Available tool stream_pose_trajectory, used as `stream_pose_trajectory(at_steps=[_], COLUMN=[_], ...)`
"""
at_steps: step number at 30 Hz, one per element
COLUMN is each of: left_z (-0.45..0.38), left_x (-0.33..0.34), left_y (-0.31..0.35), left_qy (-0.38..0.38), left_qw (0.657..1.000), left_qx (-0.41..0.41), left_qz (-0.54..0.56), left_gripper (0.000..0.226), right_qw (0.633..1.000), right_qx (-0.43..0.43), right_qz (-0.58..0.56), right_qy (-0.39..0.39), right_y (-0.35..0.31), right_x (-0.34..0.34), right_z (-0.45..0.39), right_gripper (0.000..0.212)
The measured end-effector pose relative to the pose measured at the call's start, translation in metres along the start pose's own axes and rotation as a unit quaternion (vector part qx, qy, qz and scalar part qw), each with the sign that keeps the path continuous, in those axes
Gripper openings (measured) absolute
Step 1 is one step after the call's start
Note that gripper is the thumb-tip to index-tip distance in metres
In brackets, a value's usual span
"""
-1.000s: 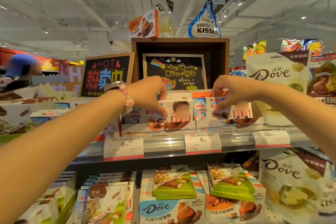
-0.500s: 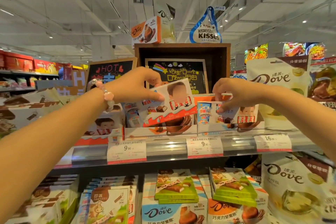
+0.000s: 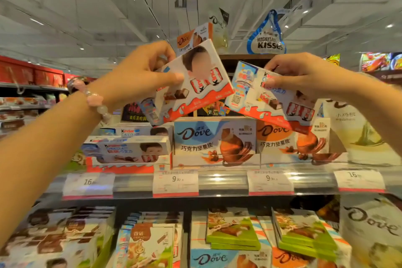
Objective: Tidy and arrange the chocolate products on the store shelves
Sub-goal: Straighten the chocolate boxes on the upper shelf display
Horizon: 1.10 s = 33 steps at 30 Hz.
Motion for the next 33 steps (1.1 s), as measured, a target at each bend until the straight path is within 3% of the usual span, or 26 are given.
stream_pose_trajectory(at_steps=[7, 12, 15, 18, 22, 25, 33], left_z=[0.022, 0.035, 0.044, 0.053, 0.071, 0.082, 0.09], left_x=[-0.05, -0.086, -0.1, -0.097, -0.084, -0.077, -0.088], left_y=[-0.026, -0.054, -0.072, -0.088, -0.109, -0.123, -0.133], left_qy=[0.029, 0.029, 0.008, -0.047, -0.121, -0.154, -0.112], left_qw=[0.993, 0.974, 0.959, 0.966, 0.963, 0.957, 0.966], left_qx=[-0.048, -0.09, -0.084, -0.06, -0.07, -0.069, -0.104], left_qz=[-0.107, -0.205, -0.27, -0.247, -0.233, -0.237, -0.21], left_gripper=[0.026, 0.065, 0.073, 0.082, 0.072, 0.077, 0.063], right_qw=[0.999, 0.999, 0.999, 0.997, 0.986, 0.977, 0.989], right_qx=[-0.037, -0.03, -0.01, 0.0, -0.025, -0.055, -0.125], right_qz=[0.003, -0.001, -0.027, -0.072, -0.162, -0.203, -0.07], right_qy=[0.015, 0.045, 0.04, 0.023, 0.035, 0.042, -0.029], right_y=[-0.046, -0.069, -0.079, -0.088, -0.106, -0.119, -0.144], right_x=[0.048, 0.073, 0.086, 0.098, 0.111, 0.125, 0.179], right_z=[-0.027, -0.054, -0.069, -0.079, -0.089, -0.09, -0.085], right_gripper=[0.012, 0.022, 0.026, 0.032, 0.033, 0.035, 0.031])
Point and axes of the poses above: each hand's wrist, its own z-axis away from the middle knuckle, its own x-axis out of the palm, y = z × x, the point moved 10 cm from there along -z, towards the middle knuckle, and after that the axes turned 4 degrees about x, right-handed, at the moved point
